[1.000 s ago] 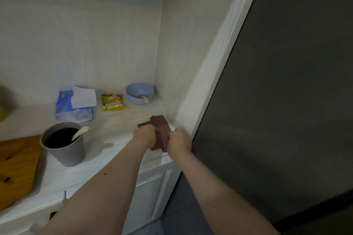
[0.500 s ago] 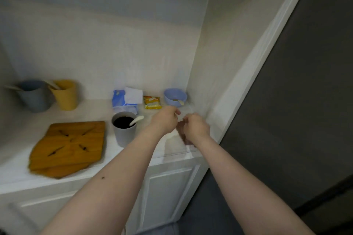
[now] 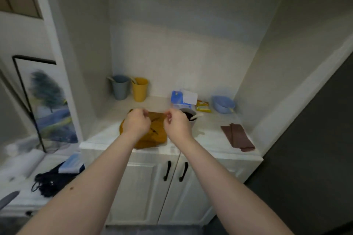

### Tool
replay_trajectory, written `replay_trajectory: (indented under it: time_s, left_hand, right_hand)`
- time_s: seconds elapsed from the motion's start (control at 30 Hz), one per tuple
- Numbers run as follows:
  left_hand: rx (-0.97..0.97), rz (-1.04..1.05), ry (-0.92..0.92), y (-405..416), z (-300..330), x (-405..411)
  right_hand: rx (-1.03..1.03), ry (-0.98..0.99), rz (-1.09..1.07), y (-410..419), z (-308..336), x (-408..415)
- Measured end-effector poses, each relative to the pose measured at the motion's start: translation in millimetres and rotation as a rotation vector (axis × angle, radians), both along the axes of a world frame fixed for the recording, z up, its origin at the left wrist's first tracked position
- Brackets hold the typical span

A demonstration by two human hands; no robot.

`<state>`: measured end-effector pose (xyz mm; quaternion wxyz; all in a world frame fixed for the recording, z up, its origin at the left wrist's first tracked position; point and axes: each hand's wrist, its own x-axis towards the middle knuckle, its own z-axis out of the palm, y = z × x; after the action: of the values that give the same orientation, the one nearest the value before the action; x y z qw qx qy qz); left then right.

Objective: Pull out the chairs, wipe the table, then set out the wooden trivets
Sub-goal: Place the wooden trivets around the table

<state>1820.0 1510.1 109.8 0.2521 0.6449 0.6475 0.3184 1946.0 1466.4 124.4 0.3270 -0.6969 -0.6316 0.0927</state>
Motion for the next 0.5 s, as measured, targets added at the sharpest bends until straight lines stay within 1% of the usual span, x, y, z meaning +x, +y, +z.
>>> replay_trajectory:
  time_s: [0.07,0.17,0.33,0.43,0.5]
  left_hand:
    - [-0.081,0.065,0.018,2,-13,-20]
    - [-0.122,0.105,0.057,7,-34,-36]
    - [-0.213,0.119,0.146,22,-60,-38]
    - [-0.248,0.136,0.167,35,-73,-35]
    - [-0.285,0.157,0.157,42,-79,-31]
  right_hand:
    - [-0.105,0.01,0.033,10,-14,-16]
    - [-0.217,-0.011,0.06,25,-35,-29]
    - [-0.323,-0.115,0.042,53,-61,-28]
    - [-0.443,-0.155,0.05,68,-73,-24]
    - [-0.488,-0.154,0.056,77,-80,-20]
